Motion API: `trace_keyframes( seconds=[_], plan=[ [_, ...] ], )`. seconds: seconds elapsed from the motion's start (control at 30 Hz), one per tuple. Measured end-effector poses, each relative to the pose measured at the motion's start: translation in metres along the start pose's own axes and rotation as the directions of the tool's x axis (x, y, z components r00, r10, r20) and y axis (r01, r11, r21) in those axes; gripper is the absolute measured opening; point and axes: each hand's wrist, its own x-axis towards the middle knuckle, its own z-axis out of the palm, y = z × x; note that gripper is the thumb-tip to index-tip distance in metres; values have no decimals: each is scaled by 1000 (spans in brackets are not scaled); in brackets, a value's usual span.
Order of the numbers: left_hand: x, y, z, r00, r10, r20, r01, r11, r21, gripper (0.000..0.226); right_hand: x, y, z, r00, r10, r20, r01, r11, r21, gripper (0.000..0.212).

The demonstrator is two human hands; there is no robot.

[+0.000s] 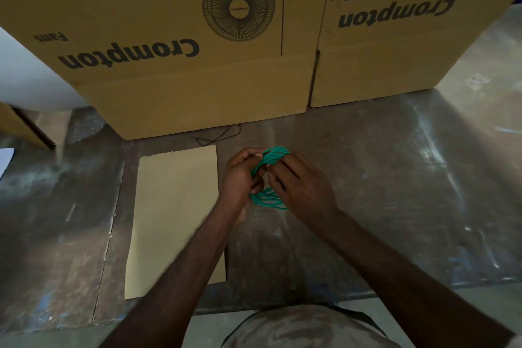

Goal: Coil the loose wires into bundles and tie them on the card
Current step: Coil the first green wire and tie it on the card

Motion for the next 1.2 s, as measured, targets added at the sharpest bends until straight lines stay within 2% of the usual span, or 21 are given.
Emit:
trace_keyframes(
  seconds=[0.07,0.17,0.27,0.37,0.5,0.6,0.73,0.83,0.93,1.07,1.2],
  plan=[
    [-1,0,1,999,21,-38,-20,1000,16,24,4,-3,-8,998,43,-50,-39,995,88,3],
    [-3,0,3,997,41,-64,-40,999,30,24,10,-3,-14,962,273,-13,-247,889,385,7],
    [-3,0,3,999,22,-30,-21,1000,13,18,12,2,-18,931,366,-6,-320,823,470,10],
    [-5,0,3,999,-1,37,3,999,-52,33,5,6,-18,954,295,-46,-265,909,321,11],
    [-8,-2,3,999,-2,48,4,999,-41,34,-4,5,-17,991,105,-77,-100,993,69,9],
    [-6,-5,1,1000,-17,-5,17,996,-83,26,-10,-1,-17,992,57,-117,-51,997,60,1],
    [-6,-3,-1,997,9,-81,-16,996,-88,8,-19,-3,-13,990,64,-129,-59,997,41,10],
    [-7,-2,-1,998,35,-43,-37,999,-33,18,-21,-2,-11,991,65,-116,-63,998,19,9],
    [-7,-1,1,999,46,4,-46,999,-15,20,-21,0,-10,993,52,-103,-51,999,13,5],
    [-9,3,5,999,-2,52,3,999,-35,24,-20,6,-10,994,53,-91,-55,998,-16,6],
    [-8,5,7,1000,5,11,-5,999,-42,25,-19,11,-12,994,44,-100,-47,998,-30,9]
  ],
)
